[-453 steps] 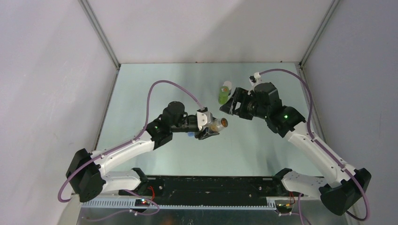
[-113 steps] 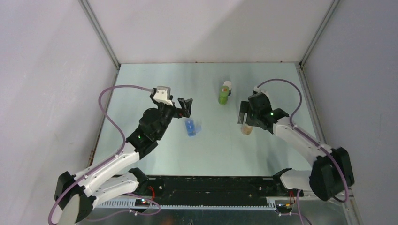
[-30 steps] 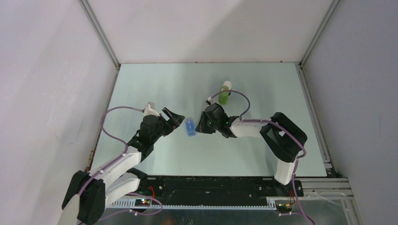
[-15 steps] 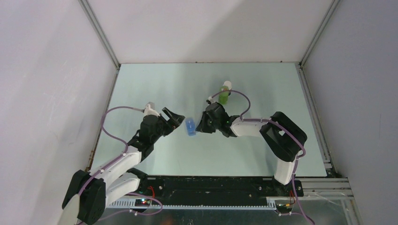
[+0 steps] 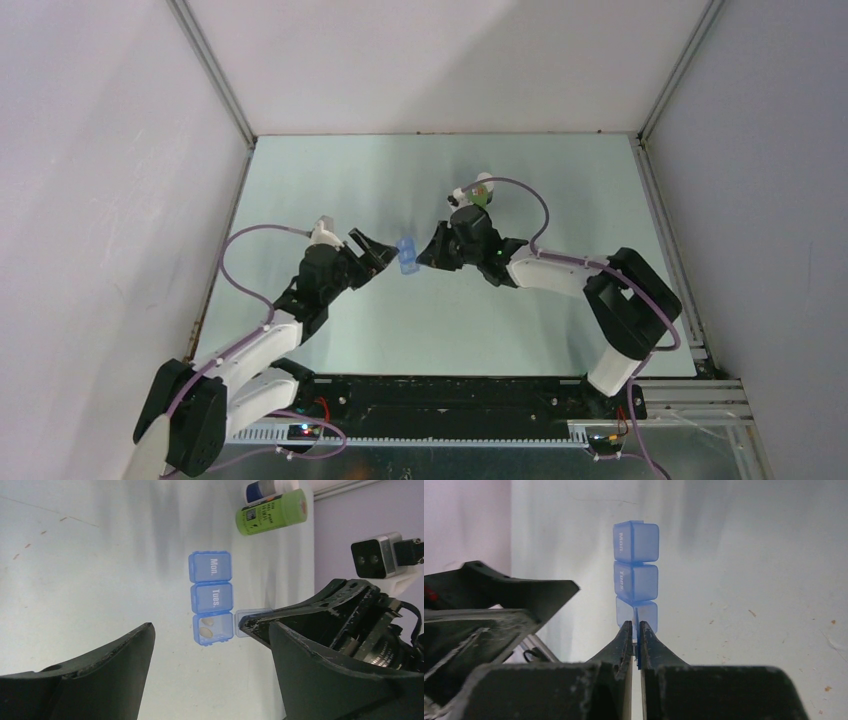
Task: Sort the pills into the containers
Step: Pick up the pill container at the center of the board.
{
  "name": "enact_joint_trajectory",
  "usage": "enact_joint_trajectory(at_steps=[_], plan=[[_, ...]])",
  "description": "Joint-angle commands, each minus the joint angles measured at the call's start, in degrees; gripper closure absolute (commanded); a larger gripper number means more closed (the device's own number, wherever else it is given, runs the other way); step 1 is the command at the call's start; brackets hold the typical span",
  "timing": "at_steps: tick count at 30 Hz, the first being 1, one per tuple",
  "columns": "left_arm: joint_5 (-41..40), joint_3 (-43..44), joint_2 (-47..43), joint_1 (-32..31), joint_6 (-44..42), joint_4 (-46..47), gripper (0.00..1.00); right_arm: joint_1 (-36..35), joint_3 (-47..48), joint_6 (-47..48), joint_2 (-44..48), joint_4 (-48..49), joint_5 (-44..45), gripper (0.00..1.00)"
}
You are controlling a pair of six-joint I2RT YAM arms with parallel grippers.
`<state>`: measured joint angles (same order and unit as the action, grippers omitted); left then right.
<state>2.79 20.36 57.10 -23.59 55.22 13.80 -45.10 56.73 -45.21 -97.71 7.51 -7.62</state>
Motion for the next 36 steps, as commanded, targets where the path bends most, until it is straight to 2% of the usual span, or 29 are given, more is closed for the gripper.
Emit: enact_joint_trajectory(at_steps=[1, 5, 8, 17, 28, 32, 36], plan=[[3.27, 0.41, 0.36, 0.43, 0.96, 5.01, 0.10, 1.09, -0.03, -1.29, 4.90, 1.57, -1.92, 1.00], [5.31, -0.04, -0.17, 0.47, 1.33, 8.47, 0.11, 1.85, -0.49, -2.81, 7.73, 1.75, -4.17, 1.00], [7.21, -0.45, -1.68, 0.48, 2.60, 11.36, 0.17, 2.50, -0.48, -3.91, 10.10, 1.29, -5.86, 1.00], [9.25, 0.97, -5.04, 0.40, 7.16, 12.99, 0.21, 5.91, -0.52, -8.80, 15.75, 0.65, -15.00, 1.00], [15.95, 3.37, -1.70, 0.43, 12.25, 21.53, 0.25, 8.38, -0.46, -10.64, 18.60, -0.40, -23.37, 1.00], [17.22, 4.31, -1.20, 0.34, 12.81, 21.86, 0.27, 8.80, -0.43, -10.76, 18.86, -0.17, -25.52, 1.00], [17.92, 4.79, -0.34, 0.39, 13.61, 22.41, 0.33, 9.18, -0.40, -11.09, 18.75, 0.18, -27.61, 1.00]])
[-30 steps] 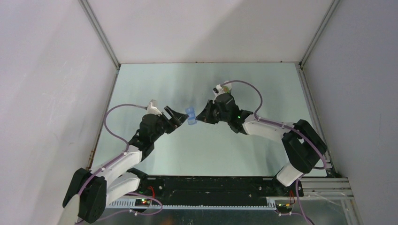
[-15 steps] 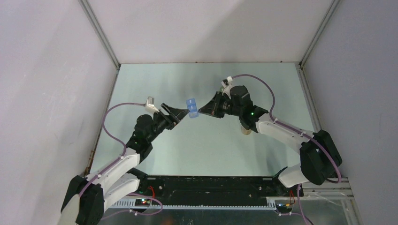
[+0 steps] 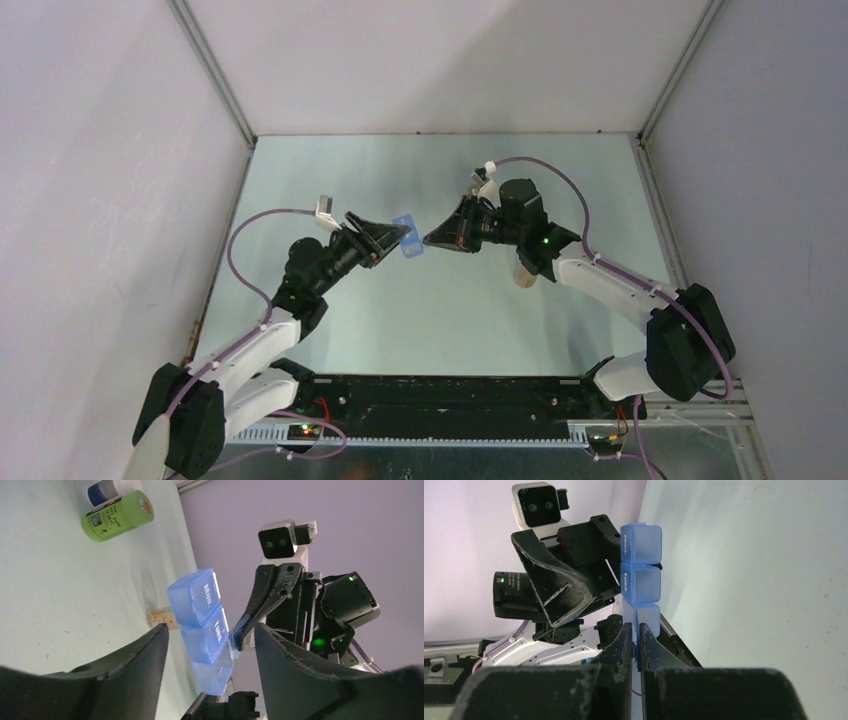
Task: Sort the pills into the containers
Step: Pick up the pill container at the center of the board.
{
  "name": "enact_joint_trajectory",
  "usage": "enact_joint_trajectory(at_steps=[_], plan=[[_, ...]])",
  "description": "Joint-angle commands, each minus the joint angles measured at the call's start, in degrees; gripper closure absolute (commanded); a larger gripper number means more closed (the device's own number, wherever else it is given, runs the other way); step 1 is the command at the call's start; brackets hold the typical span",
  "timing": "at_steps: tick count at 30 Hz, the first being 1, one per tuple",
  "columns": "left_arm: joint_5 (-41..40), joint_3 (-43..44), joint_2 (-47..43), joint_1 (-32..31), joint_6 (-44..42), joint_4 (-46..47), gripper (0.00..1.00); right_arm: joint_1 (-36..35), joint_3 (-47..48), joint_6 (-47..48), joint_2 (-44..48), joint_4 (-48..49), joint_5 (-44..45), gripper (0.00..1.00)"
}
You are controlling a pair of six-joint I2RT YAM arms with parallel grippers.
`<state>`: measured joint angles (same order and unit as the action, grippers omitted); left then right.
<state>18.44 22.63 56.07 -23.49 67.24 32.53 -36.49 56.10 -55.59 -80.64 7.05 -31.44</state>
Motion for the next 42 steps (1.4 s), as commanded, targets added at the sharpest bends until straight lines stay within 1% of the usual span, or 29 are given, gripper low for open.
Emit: enact_joint_trajectory(at_steps=[1, 6, 9, 13, 18, 22, 24, 25, 26, 27, 28, 29, 30, 31, 32, 34, 37, 39, 41, 42], plan=[[2.52, 2.60, 0.87, 0.28, 1.80, 3.90, 0.34, 0.70, 0.24, -0.67, 1.70, 0.60, -4.30, 1.00], [4.13, 3.15, 2.86, 0.26, 3.43, 6.53, 0.45, 0.98, 0.23, -0.84, 1.46, 0.48, -5.52, 1.00], [4.76, 2.91, 3.58, 0.22, 3.95, 7.91, 0.50, 0.99, 0.19, -0.96, 1.38, 0.69, -6.04, 0.99], [4.84, 2.67, 3.85, 0.28, 3.69, 8.07, 0.59, 1.32, 0.21, -0.93, 1.23, 0.87, -6.82, 0.99], [4.75, 2.81, 3.78, 0.26, 3.29, 7.79, 0.65, 1.55, 0.24, -0.93, 1.01, 0.70, -7.82, 0.98], [4.85, 2.99, 4.01, 0.24, 3.05, 7.70, 0.73, 1.61, 0.24, -0.71, 0.95, 0.31, -8.03, 0.95], [5.00, 3.03, 4.17, 0.23, 3.01, 7.76, 0.80, 1.65, 0.18, -0.10, 1.32, -0.49, -6.97, 0.89], [5.06, 3.01, 4.25, 0.26, 3.03, 7.80, 0.87, 1.63, 0.21, 0.10, 1.56, -0.78, -6.57, 0.85], [5.02, 2.98, 4.28, 0.28, 3.14, 7.80, 0.90, 1.66, 0.19, 0.43, 1.90, -1.33, -5.75, 0.83], [5.02, 2.91, 4.23, 0.24, 3.37, 7.81, 0.97, 1.68, 0.22, 0.55, 2.16, -1.55, -5.30, 0.77], [4.94, 2.93, 4.23, 0.25, 3.72, 7.65, 0.99, 1.68, 0.19, 0.85, 2.73, -1.79, -4.51, 0.68], [4.90, 2.94, 4.22, 0.27, 3.92, 7.47, 1.00, 1.64, 0.17, 1.04, 2.92, -1.82, -4.20, 0.64], [4.84, 2.99, 4.22, 0.19, 4.21, 7.22, 1.00, 1.66, 0.20, 1.16, 3.45, -1.79, -3.81, 0.55], [4.76, 3.06, 4.11, 0.24, 4.34, 7.12, 1.00, 1.64, 0.14, 1.33, 3.68, -1.95, -3.50, 0.52], [4.63, 3.14, 4.02, 0.25, 4.60, 6.78, 1.00, 1.62, 0.15, 1.48, 4.27, -2.13, -3.22, 0.45], [4.37, 3.31, 3.70, 0.22, 4.83, 6.17, 1.00, 1.70, 0.15, 1.98, 5.29, -3.08, -2.37, 0.38], [3.72, 3.63, 3.11, 0.21, 5.16, 5.43, 1.00, 1.81, -0.35, 3.11, 7.55, -6.39, 1.48, 0.36], [3.26, 3.72, 2.56, 0.25, 5.15, 4.80, 1.00, 1.94, -2.16, 3.23, 10.80, -6.74, 7.97, 0.37], [2.89, 3.73, 2.00, 0.28, 5.06, 4.22, 1.00, 2.18, -3.00, 3.32, 14.77, -9.92, 12.97, 0.39], [2.77, 3.73, 1.67, 0.28, 5.06, 3.97, 1.00, 2.45, -3.09, 3.35, 15.41, -10.99, 14.52, 0.42]])
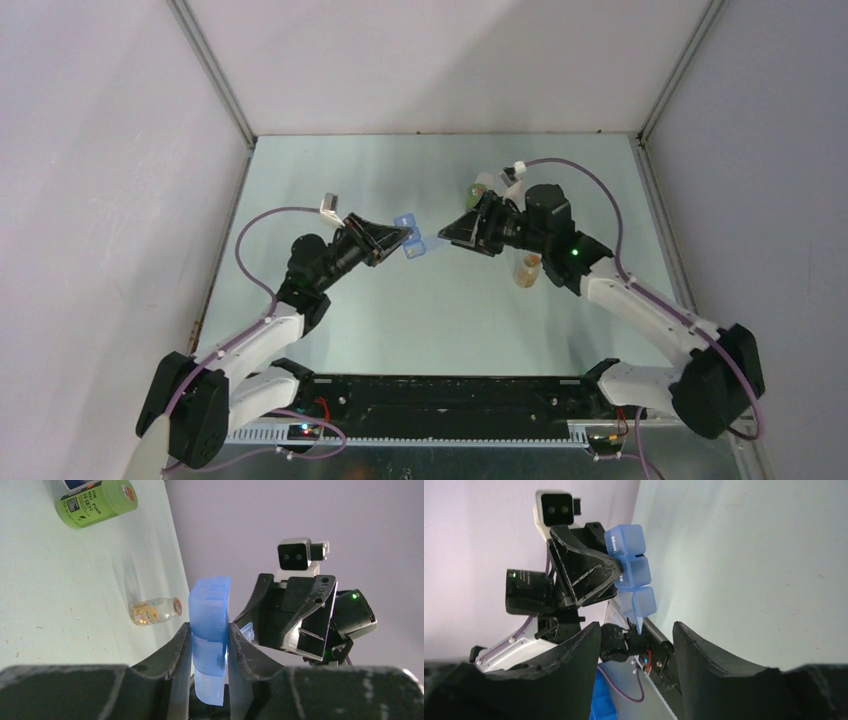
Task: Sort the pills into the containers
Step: Pick up the pill container at the center of the board, then close the pill container.
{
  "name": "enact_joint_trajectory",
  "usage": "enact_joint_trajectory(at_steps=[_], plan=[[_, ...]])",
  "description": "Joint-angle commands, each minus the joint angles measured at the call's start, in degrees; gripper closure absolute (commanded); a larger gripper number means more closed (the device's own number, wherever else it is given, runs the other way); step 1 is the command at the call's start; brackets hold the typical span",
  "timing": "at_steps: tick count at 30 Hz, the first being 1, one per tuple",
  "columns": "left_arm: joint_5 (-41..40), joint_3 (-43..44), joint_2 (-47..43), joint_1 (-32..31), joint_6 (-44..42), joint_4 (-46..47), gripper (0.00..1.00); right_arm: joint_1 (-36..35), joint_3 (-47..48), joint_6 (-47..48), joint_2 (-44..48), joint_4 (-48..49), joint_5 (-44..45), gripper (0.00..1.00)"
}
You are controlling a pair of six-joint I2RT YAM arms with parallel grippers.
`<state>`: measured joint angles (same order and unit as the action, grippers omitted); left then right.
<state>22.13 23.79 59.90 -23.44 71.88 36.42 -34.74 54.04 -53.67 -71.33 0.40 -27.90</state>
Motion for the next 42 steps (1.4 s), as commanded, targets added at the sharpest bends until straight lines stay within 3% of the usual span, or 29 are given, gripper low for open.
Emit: enact_joint_trajectory(at_steps=[1, 4, 8, 12, 19, 42], plan=[[-1.12, 2.58, -2.33, 0.19, 0.40, -0.02, 1.00, 0.80, -1.09, 1.48, 6.97, -6.38, 13.32, 0.44], [-1.33, 2.74, -3.04, 0.18, 0.53, -0.46, 1.00, 1.07, -1.12, 2.15, 7.01, -8.68, 15.35, 0.54], [-1.26, 2.93, -3.53, 0.20, 0.99, -0.74, 1.00, 1.10, -1.06, 2.77, 4.27, -7.77, 12.56, 0.59], [-0.94, 3.09, -3.95, 0.24, 1.60, -0.66, 1.00, 0.49, -1.04, 3.09, 1.60, -2.93, 8.91, 0.57], [-0.74, 3.28, -4.05, 0.21, 2.15, -0.45, 1.00, -2.76, -1.09, 2.38, 0.83, 6.96, 5.59, 0.42], [0.97, 3.87, -4.72, 0.19, 3.90, 0.92, 1.00, -6.03, 0.35, -2.99, -6.91, 17.77, -3.43, 0.37]])
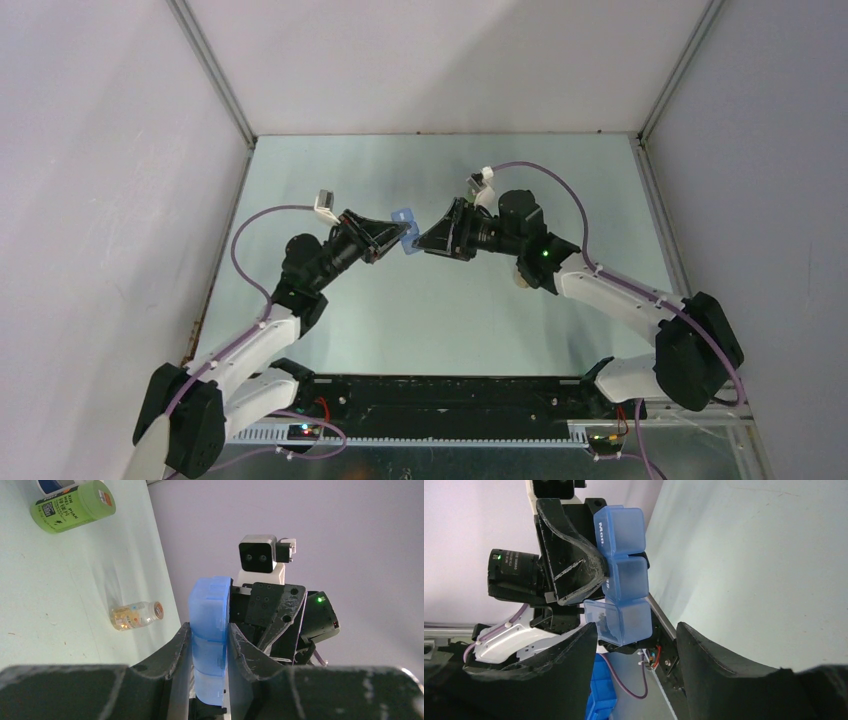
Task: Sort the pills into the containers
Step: Close the pill container.
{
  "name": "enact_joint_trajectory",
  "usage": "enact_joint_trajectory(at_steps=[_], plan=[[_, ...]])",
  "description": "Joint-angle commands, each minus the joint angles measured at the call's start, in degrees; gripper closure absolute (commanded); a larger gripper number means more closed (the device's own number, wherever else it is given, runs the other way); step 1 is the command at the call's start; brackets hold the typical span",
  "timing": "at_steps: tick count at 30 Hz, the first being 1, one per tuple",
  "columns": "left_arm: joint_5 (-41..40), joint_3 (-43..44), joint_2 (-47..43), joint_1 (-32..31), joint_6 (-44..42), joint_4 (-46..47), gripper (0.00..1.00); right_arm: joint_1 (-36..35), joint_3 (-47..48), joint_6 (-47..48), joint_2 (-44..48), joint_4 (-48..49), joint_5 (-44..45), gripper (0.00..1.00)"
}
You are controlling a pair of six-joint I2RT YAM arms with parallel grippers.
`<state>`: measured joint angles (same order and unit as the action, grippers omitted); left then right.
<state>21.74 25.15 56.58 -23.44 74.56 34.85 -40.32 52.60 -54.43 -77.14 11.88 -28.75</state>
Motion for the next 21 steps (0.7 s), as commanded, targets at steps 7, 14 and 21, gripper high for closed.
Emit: enact_joint_trajectory(at_steps=[7, 14, 21], plan=[[1.80, 2.69, -1.79, 0.22, 1.52, 2.51, 1.00, -0.56, 1.81, -6.45, -3.94, 11.60, -5.71, 0.42], [1.96, 2.76, -1.98, 0.20, 1.55, 2.24, 1.00, -0.97, 1.76, -7.59, -5.13, 13.64, -6.58, 0.50], [2.10, 2.89, -2.12, 0.24, 1.39, 2.36, 1.00, -1.11, 1.79, -8.46, -5.93, 15.21, -8.15, 0.56]])
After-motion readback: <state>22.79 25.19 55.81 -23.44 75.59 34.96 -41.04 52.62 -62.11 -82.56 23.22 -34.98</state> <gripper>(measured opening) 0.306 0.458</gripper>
